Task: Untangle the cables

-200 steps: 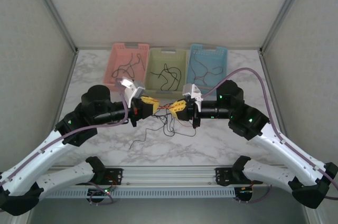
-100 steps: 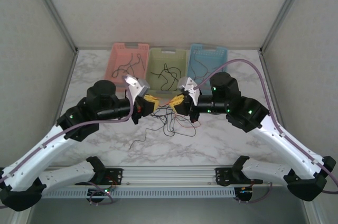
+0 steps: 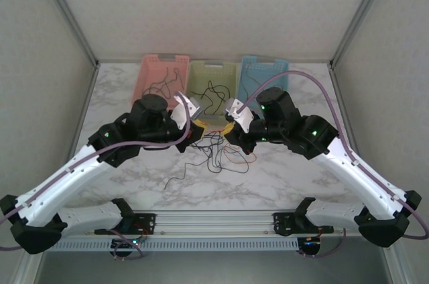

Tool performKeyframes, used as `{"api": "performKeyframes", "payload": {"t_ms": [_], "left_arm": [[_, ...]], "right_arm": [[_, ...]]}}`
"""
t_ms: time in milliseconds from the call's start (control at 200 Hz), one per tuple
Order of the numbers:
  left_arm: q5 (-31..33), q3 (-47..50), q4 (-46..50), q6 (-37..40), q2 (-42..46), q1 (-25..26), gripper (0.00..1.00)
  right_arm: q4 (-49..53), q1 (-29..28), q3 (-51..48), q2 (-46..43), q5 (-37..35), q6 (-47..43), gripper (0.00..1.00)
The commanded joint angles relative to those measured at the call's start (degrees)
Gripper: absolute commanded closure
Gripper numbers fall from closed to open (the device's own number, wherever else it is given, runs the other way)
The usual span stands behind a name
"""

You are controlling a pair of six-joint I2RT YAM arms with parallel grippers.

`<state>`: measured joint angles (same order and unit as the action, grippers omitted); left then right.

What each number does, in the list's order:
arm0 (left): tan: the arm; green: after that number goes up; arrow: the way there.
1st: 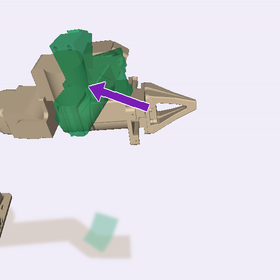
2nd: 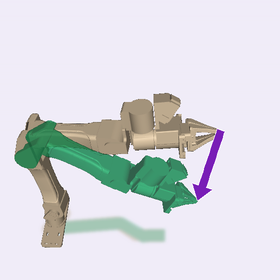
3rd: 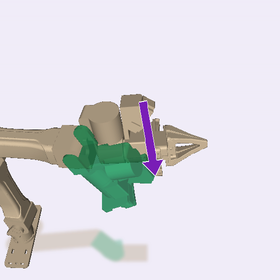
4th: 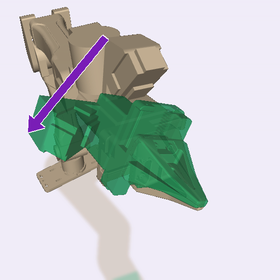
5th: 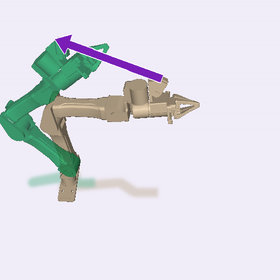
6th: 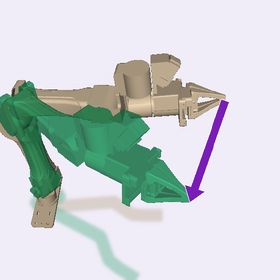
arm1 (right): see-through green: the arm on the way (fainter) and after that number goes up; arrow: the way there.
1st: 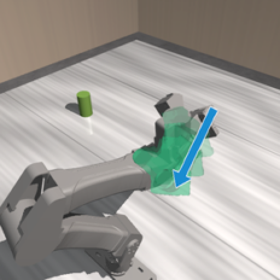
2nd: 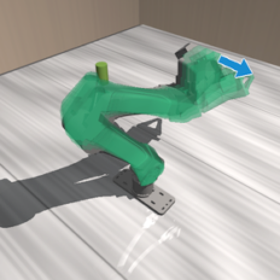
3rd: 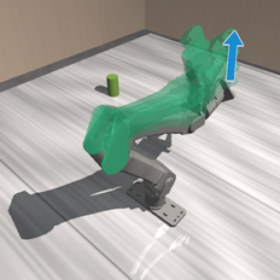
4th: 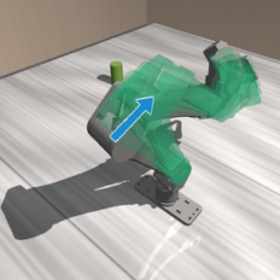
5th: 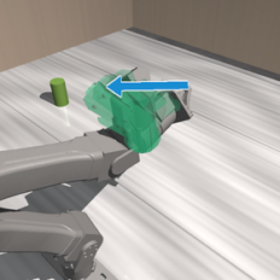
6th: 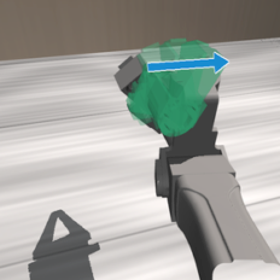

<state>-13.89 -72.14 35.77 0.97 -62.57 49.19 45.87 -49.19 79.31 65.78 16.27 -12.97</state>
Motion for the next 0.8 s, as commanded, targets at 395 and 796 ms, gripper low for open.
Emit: {"api": "performKeyframes", "payload": {"t_ms": [395, 796], "left_arm": [[3.28, -0.46, 16.78, 4.07, 3.99, -0.98, 1.00], [-1.76, 0.22, 13.35, 0.48, 5.98, -1.01, 1.00]], "right_arm": [[-3.91, 0.94, -3.09, 0.05, -15.60, 1.15, 0.56], [-24.56, 0.03, -18.78, -9.42, 11.28, -14.43, 0.47]]}}
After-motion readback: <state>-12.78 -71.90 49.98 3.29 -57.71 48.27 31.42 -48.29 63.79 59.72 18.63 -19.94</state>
